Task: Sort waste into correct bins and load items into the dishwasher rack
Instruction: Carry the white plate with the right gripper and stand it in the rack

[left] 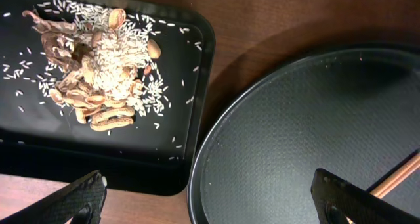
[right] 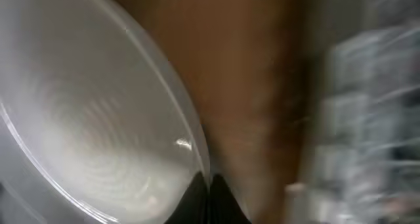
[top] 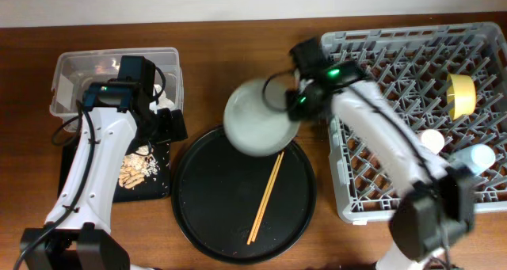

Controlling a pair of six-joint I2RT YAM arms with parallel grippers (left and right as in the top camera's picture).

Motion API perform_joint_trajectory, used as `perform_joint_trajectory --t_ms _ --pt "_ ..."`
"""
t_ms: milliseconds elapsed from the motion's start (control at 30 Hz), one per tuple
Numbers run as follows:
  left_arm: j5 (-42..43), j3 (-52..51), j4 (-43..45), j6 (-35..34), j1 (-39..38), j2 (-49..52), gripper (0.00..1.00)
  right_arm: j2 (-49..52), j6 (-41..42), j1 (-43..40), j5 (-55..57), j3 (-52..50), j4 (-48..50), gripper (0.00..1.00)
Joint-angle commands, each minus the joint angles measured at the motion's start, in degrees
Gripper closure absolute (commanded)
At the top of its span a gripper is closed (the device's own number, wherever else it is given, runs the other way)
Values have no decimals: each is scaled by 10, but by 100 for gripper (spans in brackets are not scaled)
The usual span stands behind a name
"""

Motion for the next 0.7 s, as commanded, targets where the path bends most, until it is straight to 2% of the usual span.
perform_joint_trajectory --t_ms 0,100,233,467,567,667 --pt "2 2 0 -4 1 -10 1 -63 -53 -45 204 55 -1 96" --pt "2 2 1 -4 2 -10 1 -85 -101 -90 412 66 53 96" --pt "2 2 10 -4 1 -10 1 -74 -160 -140 593 66 133 96" --pt "3 2 10 -4 0 -10 1 -1 -165 -179 581 64 136 96" --pt "3 2 10 -4 0 -10 1 38 -153 -178 499 64 106 96" --pt "3 2 10 -4 0 -10 1 60 -135 -178 473 64 75 96"
